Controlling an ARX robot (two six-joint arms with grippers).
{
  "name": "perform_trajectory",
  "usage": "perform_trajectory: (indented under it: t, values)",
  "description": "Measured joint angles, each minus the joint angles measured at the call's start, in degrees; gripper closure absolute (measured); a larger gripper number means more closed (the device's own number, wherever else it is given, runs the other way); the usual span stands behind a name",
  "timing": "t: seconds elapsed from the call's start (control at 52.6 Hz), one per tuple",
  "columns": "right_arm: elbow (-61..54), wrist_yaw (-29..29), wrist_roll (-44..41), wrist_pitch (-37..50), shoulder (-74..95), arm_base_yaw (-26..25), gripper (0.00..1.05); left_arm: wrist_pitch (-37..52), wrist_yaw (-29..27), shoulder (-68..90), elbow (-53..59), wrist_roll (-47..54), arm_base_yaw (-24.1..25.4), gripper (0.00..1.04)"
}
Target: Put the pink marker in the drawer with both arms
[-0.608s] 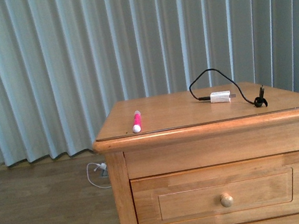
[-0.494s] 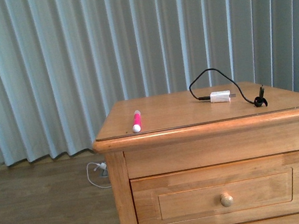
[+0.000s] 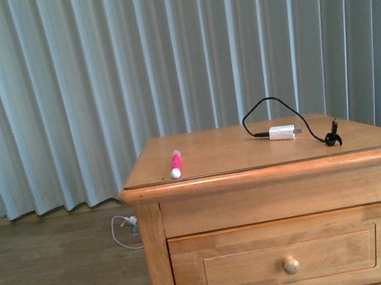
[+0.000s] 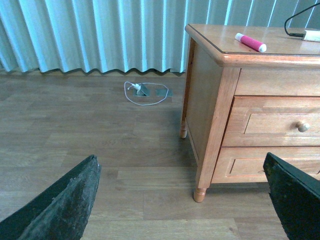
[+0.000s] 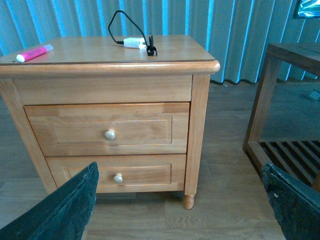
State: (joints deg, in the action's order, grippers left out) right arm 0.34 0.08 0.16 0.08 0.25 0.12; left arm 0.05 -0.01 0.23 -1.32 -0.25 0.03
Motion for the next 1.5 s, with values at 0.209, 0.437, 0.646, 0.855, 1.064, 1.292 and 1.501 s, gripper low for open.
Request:
perform_trajectory:
  t: [0.209, 0.437, 0.646, 0.855, 1.064, 1.292, 1.501]
  values:
    - [0.0, 0.0, 0.0, 0.0, 0.0, 0.0, 0.08, 0.0, 0.0, 0.0, 0.0, 0.0, 0.0, 0.06]
    - [0.0, 0.0, 0.0, 0.0, 0.0, 0.0, 0.08, 0.0, 0.0, 0.0, 0.0, 0.0, 0.0, 0.06]
    - [5.5, 2.8, -0.2, -11.9, 11.9, 2.1, 0.08, 0.0, 0.0, 0.0, 0.0, 0.0, 0.0, 0.06]
    - [10.3, 4.6, -0.6, 13.6, 44.3, 8.6, 0.08, 0.0, 0.0, 0.0, 0.0, 0.0, 0.0, 0.06]
    - [21.9, 8.9, 3.1, 30.8, 76.6, 16.2, 0.08, 0.0, 0.0, 0.0, 0.0, 0.0, 0.0, 0.06]
    - [34.9, 13.1, 6.6, 35.2, 95.0, 21.6, 0.08, 0.0, 0.0, 0.0, 0.0, 0.0, 0.0, 0.06]
    - [45.8, 16.9, 10.2, 35.9, 107.7, 23.9, 0.08, 0.0, 0.0, 0.0, 0.0, 0.0, 0.0, 0.06]
